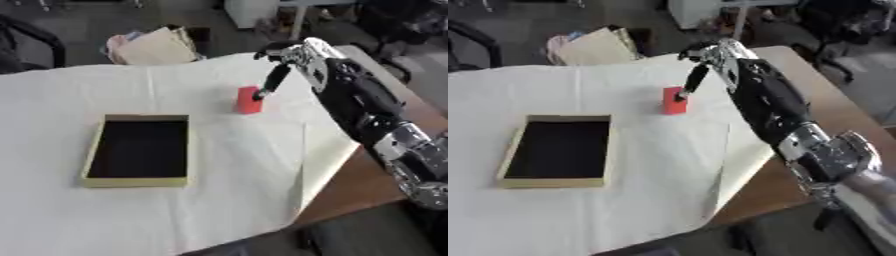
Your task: Pick up objects on the table and place them in the box.
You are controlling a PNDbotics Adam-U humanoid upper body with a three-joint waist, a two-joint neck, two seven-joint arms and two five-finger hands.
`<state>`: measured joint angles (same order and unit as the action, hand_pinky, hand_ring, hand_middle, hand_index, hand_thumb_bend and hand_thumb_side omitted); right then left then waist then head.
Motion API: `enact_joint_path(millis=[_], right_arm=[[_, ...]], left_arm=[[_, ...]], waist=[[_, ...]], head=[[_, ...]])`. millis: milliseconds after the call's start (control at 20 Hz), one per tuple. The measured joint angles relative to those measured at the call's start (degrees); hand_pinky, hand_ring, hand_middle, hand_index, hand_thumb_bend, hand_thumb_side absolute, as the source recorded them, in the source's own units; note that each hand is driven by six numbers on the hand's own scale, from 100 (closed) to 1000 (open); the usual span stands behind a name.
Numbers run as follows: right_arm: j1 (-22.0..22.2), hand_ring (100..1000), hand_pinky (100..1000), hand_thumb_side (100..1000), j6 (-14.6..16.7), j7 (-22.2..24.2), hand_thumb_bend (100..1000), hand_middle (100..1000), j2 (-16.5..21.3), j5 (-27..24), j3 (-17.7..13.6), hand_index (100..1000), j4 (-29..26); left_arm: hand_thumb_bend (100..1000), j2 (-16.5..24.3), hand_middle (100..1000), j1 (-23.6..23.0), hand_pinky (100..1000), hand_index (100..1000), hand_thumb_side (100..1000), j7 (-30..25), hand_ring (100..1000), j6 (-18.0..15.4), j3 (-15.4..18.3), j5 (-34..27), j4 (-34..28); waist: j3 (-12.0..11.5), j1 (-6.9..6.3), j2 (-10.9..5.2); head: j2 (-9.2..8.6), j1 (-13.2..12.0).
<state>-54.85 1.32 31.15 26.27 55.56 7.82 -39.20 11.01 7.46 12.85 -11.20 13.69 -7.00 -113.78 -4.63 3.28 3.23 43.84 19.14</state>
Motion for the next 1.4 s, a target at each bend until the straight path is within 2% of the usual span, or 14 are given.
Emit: enact_joint_path(millis=[1100, 1400], right_arm=[[1.00, 945, 908, 307, 0.84, -0.34, 540, 979, -3.54, 2.06, -0.05, 998, 4.24], [1.44, 932, 903, 294, 0.60, -1.12, 462, 953, -3.86, 2.24, -0.40, 970, 4.88]], left_arm=[[241, -0.01, 599, 0.08, 806, 810, 460, 0.00, 535, 0.00, 0.00, 0.00, 0.00], [241, -0.03, 598, 0.09, 806, 810, 457, 0.00, 535, 0.00, 0.01, 0.00, 0.00]], waist=[[-0.43, -0.40, 0.60], [-0.46, -0.40, 0.66]], head=[[-0.02, 0.22], [-0.02, 0.31]])
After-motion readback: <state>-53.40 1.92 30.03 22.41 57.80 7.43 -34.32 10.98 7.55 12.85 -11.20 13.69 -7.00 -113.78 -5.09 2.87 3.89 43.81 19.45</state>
